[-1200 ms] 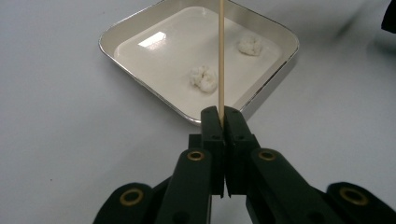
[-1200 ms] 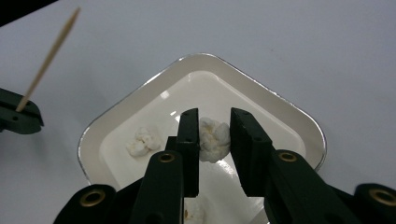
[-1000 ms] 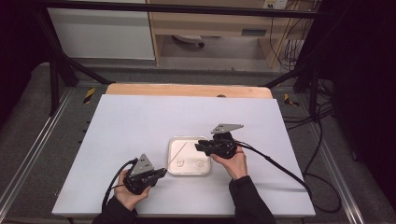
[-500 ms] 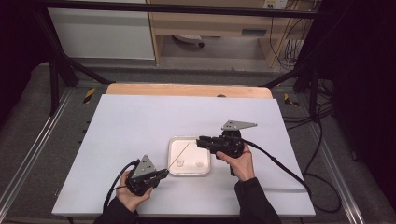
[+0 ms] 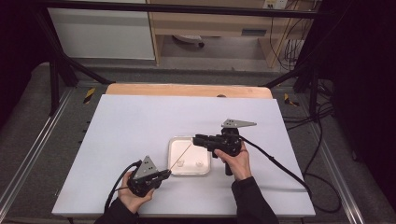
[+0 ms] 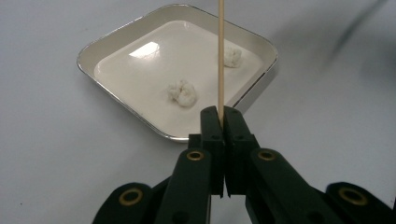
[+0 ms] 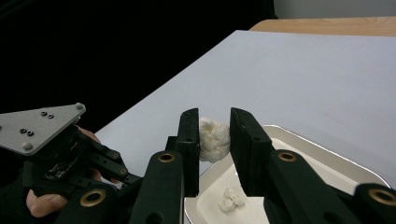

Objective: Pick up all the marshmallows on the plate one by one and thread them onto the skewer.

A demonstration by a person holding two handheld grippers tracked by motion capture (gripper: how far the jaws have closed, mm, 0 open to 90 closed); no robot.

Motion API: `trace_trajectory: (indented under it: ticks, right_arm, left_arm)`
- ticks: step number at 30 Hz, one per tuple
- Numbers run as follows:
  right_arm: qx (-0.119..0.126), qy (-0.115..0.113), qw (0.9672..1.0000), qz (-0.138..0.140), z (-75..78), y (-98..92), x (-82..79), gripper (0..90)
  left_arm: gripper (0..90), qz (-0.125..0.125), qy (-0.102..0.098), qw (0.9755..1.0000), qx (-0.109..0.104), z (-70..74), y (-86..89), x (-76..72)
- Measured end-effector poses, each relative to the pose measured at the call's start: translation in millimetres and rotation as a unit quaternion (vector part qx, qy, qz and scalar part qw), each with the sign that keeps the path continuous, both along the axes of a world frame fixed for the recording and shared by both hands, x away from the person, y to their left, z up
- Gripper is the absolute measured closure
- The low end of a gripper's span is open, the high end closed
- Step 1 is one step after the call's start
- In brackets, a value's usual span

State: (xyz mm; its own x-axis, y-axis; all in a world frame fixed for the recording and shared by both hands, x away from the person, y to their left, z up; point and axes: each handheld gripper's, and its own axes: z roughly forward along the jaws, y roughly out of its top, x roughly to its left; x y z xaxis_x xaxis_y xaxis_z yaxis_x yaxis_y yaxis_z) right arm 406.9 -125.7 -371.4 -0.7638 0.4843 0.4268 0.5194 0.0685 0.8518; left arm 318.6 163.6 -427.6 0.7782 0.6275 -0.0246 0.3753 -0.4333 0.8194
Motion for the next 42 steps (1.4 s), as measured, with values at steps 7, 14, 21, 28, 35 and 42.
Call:
trace_trajectory:
  ticks: [7, 14, 21, 28, 35, 42]
  right_arm:
    - [0.012, 0.008, 0.9999, 0.008, -2.6, 3.0, 0.3, 74.3]
    - [0.018, 0.016, 0.9995, 0.019, -4.4, 4.6, -0.9, 75.6]
    - [0.021, 0.023, 0.9989, 0.034, -6.7, 6.5, -2.5, 77.9]
    - [0.025, 0.026, 0.9986, 0.04, -8.7, 8.2, -5.3, 78.1]
    - [0.022, 0.029, 0.9984, 0.043, -11.3, 10.1, -7.5, 78.4]
    - [0.021, 0.029, 0.9985, 0.041, -12.4, 11.0, -9.2, 78.5]
  left_arm:
    - [88.4, 0.001, -0.005, 1.0, -0.003, 0.8, 0.0, -0.8]
    - [88.4, -0.003, -0.008, 1.0, -0.004, -0.2, -0.7, -1.5]
    - [88.5, -0.011, -0.01, 0.9999, 0.004, -1.0, -1.5, -1.6]
    - [88.6, -0.013, -0.01, 0.9999, 0.004, -2.6, -1.7, -1.5]
    - [88.7, -0.013, -0.01, 0.9999, 0.002, -2.9, -2.3, -1.9]
    - [88.8, -0.013, -0.012, 0.9998, 0.002, -3.2, -3.9, -2.7]
